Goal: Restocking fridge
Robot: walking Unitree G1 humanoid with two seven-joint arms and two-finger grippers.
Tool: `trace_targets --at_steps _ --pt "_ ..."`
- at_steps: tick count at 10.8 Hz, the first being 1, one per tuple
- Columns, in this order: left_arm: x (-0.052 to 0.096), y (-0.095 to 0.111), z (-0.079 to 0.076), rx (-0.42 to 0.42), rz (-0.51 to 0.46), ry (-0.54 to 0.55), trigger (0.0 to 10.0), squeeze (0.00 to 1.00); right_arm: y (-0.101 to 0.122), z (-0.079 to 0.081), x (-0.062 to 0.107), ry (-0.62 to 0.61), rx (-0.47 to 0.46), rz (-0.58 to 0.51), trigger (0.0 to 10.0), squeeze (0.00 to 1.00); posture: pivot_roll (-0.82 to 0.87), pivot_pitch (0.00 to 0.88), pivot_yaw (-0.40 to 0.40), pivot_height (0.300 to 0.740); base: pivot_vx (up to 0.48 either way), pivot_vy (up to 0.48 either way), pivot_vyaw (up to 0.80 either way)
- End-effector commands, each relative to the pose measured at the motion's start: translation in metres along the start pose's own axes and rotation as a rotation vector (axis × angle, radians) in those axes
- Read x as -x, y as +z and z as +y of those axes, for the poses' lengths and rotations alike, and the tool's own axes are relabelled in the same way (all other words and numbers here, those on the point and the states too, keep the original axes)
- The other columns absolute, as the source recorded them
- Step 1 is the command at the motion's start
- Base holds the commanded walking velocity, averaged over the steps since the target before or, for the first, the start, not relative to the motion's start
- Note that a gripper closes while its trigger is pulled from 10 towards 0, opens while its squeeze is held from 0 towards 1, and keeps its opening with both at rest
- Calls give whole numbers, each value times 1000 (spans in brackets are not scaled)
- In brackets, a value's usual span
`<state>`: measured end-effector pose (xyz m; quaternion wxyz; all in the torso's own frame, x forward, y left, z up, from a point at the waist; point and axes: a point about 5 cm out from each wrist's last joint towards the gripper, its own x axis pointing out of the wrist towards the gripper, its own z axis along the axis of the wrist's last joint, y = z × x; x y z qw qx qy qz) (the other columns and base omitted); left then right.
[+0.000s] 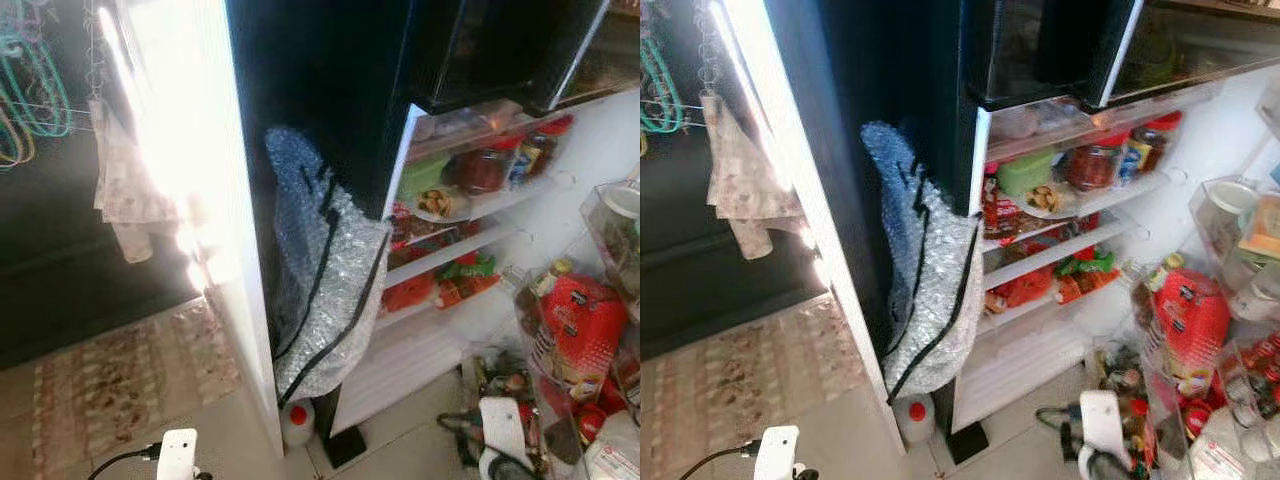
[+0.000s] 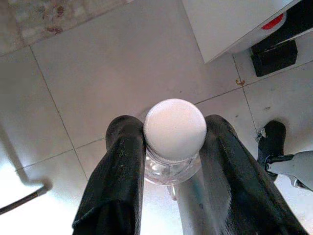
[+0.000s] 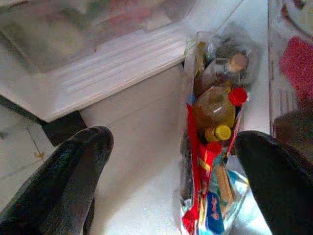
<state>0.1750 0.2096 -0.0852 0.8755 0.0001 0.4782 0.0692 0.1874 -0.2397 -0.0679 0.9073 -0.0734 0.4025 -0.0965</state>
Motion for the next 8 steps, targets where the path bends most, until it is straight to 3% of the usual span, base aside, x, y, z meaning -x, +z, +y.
trace_targets --at_steps 1,2,3,8 --pt "1 -9 2 21 36 10 10000 0 -1 -4 1 -30 -3 -18 10000 0 -75 15 -30 740 0 0 0" --pt "2 -12 3 17 43 11 10000 0 3 -9 2 -86 8 -66 10000 0 -78 19 -22 740 0 0 0" --pt "3 -17 6 18 53 21 10000 0 30 -29 3 -243 -17 -231 10000 0 -83 24 -11 740 0 0 0" --pt "5 -26 14 -6 71 31 10000 0 34 -64 22 -486 -48 -425 10000 0 -96 51 13 740 0 0 0"
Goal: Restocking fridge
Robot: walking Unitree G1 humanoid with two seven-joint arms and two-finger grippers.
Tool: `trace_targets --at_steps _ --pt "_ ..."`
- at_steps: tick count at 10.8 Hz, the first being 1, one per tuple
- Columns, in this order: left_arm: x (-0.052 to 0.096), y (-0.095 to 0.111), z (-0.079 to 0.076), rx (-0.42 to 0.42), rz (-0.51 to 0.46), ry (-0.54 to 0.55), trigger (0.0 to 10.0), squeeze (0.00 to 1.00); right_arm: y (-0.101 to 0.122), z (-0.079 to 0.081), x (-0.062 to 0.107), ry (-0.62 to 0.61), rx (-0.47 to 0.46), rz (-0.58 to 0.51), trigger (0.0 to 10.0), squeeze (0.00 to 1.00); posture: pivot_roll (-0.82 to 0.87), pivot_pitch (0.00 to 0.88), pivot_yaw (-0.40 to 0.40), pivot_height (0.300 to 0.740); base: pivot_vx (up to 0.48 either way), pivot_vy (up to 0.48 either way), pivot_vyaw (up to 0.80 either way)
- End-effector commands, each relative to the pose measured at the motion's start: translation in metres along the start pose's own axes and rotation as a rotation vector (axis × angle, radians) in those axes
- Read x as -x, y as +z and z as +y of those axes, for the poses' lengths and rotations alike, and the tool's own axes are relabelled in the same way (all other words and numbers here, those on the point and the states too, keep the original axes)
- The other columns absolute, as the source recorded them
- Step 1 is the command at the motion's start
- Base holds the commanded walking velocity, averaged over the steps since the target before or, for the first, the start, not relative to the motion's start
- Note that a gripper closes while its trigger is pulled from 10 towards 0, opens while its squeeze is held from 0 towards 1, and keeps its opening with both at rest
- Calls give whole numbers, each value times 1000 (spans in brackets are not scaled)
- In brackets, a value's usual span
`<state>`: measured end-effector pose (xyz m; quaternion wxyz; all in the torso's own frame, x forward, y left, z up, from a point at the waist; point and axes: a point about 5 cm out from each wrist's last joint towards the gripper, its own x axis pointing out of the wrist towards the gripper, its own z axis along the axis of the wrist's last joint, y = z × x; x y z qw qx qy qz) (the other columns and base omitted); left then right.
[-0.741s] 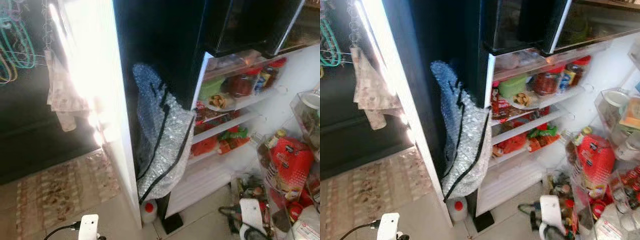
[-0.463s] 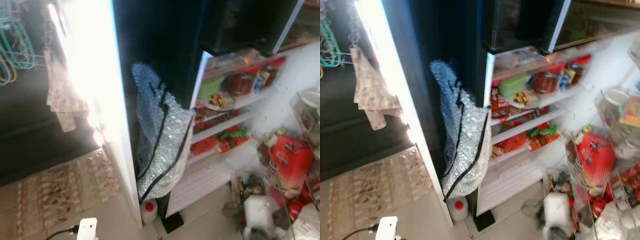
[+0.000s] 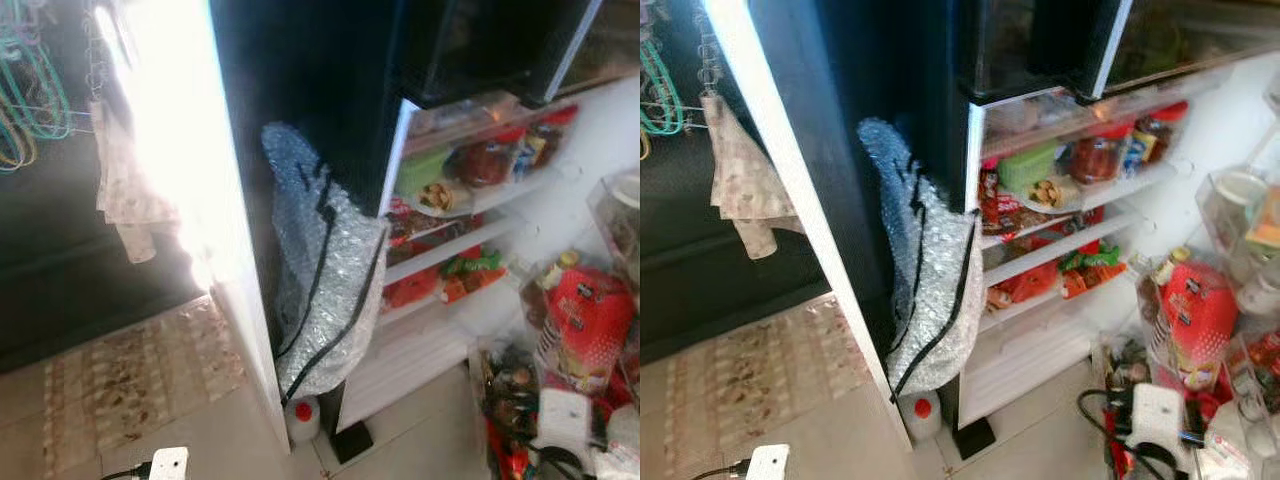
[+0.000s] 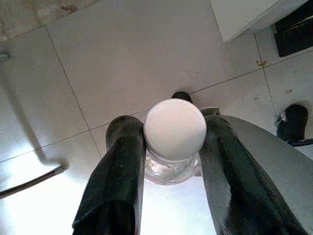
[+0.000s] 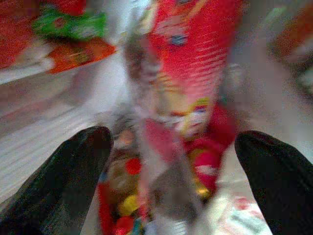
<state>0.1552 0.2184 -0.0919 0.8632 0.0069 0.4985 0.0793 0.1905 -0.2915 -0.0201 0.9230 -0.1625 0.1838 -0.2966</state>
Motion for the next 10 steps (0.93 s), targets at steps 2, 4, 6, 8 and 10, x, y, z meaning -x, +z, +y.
trace_targets --at_steps 2,4,6,8,10 --pt "1 -7 4 -7 21 6 10000 0 18 -21 -14 -113 -55 -75 10000 0 -99 53 19 740 0 0 0" --pt "1 -7 4 -8 23 4 10000 0 25 -30 -20 -148 -45 -100 10000 0 -100 50 16 740 0 0 0" --pt "1 -8 4 -7 26 5 10000 0 23 -41 -22 -189 -38 -92 10000 0 -98 45 15 740 0 0 0" --pt "1 -7 4 -12 25 4 10000 0 13 -69 -22 -273 -33 -45 10000 0 -107 38 20 740 0 0 0" --pt "1 -5 4 -18 21 0 10000 0 -2 -93 -17 -352 -40 32 10000 0 -108 38 20 740 0 0 0"
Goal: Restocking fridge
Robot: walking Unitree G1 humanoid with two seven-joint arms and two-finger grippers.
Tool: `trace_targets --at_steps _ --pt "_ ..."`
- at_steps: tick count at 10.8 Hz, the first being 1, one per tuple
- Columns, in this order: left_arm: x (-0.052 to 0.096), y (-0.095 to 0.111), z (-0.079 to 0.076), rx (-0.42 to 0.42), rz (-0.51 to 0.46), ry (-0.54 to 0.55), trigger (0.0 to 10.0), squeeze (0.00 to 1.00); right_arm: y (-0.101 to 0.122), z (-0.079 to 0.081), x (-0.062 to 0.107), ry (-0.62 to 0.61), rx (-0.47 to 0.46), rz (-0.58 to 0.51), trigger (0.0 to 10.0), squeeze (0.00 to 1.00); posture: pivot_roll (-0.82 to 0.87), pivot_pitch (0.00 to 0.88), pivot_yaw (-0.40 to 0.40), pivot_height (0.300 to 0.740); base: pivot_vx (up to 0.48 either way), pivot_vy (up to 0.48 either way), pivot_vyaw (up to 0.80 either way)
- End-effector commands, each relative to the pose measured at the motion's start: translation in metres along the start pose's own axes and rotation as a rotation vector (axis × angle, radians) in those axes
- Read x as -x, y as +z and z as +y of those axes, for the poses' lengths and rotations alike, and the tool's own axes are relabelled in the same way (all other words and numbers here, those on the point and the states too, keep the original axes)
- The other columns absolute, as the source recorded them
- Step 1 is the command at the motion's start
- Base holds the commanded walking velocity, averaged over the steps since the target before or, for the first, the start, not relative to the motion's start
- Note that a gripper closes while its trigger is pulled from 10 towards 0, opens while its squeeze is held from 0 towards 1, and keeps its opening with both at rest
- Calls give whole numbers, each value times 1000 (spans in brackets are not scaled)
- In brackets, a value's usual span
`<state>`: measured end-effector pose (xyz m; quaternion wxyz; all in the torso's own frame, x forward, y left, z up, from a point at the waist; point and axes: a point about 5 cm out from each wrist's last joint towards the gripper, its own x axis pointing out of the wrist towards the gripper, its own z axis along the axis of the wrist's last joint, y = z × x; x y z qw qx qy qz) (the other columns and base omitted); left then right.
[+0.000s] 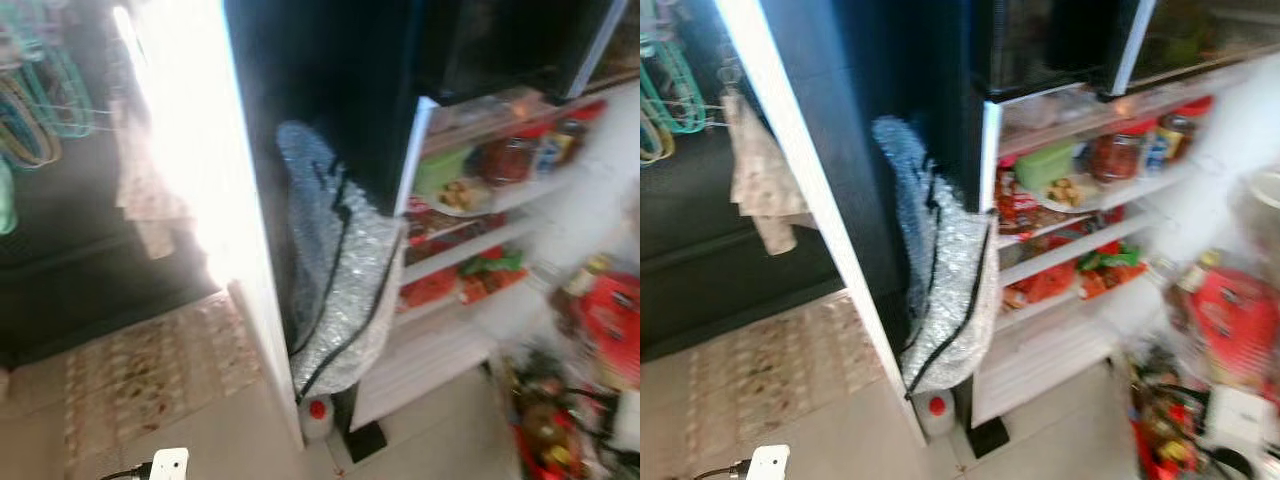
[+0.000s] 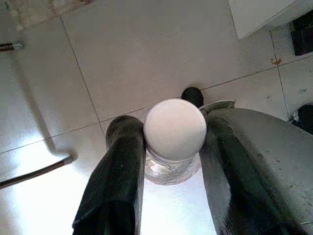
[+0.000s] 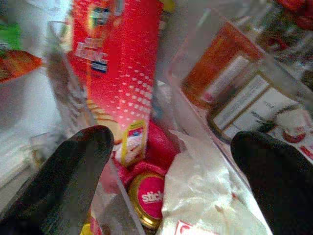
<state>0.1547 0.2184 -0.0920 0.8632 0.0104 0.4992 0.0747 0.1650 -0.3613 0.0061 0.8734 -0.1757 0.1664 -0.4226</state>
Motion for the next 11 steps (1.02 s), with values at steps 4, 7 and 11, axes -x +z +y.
trace_targets --at_steps 4,7,11 --pt "0 -3 4 -11 17 7 10000 0 -26 -38 1 -119 -22 144 10000 0 -109 43 23 740 0 0 0" --pt "0 -2 4 -15 18 5 10000 0 -39 -10 11 75 -43 260 10000 0 -119 42 33 740 0 0 0" --pt "0 -1 -1 5 12 -1 10000 0 -59 94 74 671 5 535 10000 0 -87 27 10 740 0 0 0"
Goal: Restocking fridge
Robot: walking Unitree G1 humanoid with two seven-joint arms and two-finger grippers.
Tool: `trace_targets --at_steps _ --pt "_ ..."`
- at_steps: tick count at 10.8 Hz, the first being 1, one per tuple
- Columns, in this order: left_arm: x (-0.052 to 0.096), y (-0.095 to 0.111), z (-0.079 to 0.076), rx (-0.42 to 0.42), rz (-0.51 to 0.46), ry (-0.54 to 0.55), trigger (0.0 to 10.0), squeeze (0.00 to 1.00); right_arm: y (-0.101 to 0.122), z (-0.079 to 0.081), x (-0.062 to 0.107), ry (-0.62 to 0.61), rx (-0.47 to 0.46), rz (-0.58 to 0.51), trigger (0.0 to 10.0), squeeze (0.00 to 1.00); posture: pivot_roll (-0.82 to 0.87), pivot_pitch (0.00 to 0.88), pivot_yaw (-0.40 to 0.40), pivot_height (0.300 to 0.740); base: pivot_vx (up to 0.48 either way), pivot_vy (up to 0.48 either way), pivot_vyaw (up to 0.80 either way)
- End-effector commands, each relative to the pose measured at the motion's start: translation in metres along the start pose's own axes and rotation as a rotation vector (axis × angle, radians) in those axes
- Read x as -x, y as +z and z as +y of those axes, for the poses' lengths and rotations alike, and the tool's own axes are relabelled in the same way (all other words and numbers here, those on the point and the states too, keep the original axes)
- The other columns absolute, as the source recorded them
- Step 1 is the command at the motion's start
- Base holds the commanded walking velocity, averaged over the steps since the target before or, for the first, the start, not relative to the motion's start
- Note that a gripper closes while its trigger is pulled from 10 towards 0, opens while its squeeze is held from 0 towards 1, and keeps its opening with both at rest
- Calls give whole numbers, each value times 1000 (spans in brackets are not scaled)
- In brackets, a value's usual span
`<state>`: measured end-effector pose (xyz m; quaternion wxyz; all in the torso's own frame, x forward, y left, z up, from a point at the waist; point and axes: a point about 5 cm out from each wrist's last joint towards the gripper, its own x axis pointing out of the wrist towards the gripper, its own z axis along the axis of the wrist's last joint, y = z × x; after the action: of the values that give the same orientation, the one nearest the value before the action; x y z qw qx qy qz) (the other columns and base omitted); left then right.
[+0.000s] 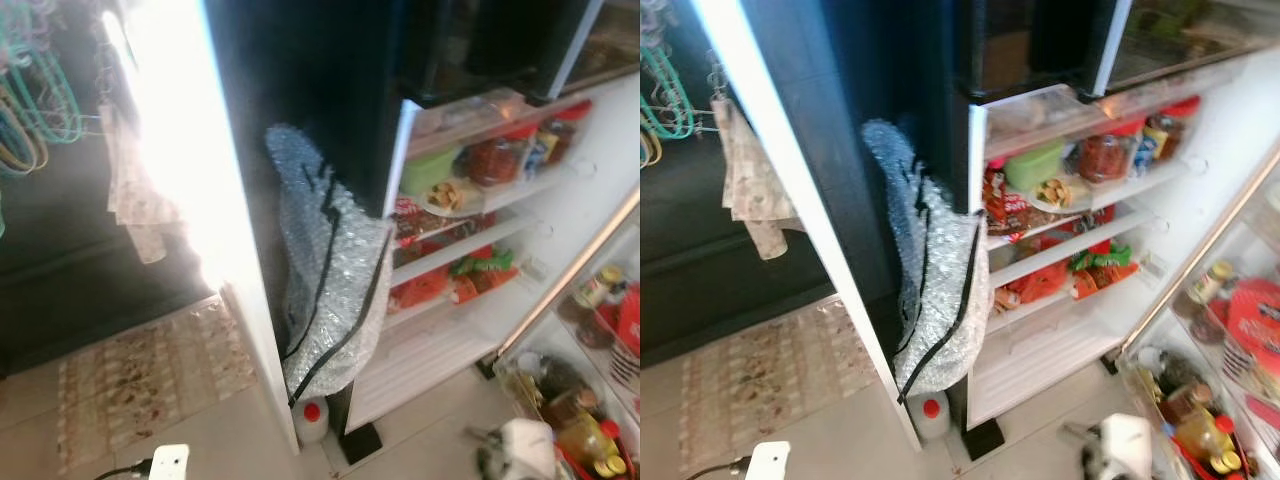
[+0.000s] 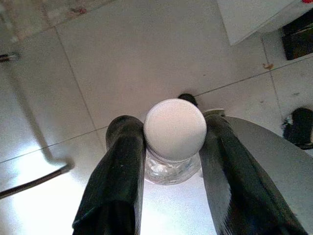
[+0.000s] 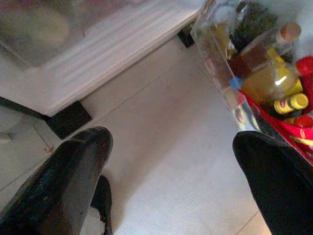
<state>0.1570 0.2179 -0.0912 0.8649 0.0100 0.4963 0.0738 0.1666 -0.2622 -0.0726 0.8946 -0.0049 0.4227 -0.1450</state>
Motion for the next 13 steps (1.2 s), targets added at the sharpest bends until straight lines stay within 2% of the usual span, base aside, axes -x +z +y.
trace_targets --at_steps 1,4,9,10,11,12,13 --pt "0 -5 0 5 22 1 10000 0 -13 5 3 30 -38 52 10000 0 -85 24 11 740 0 0 0" --pt "1 -5 2 -3 27 4 10000 0 -34 -8 9 28 -30 129 10000 0 -69 7 21 740 0 0 0" --pt "1 -5 3 -12 23 4 10000 0 -35 -10 10 38 -27 123 10000 0 -65 0 28 740 0 -50 0" --pt "1 -5 6 -24 20 8 10000 0 -50 14 14 88 -7 127 10000 0 -62 0 43 740 0 -285 0" --pt "1 -5 6 -26 20 10 10000 0 -57 20 18 94 -15 123 10000 0 -64 0 45 740 0 -296 0" --pt "1 -5 6 -25 18 11 10000 0 -68 12 24 94 24 125 10000 0 -65 0 43 740 0 -371 0" --pt "1 -4 6 -20 15 11 10000 0 -76 0 30 88 22 106 10000 0 -63 0 42 740 0 -458 456"
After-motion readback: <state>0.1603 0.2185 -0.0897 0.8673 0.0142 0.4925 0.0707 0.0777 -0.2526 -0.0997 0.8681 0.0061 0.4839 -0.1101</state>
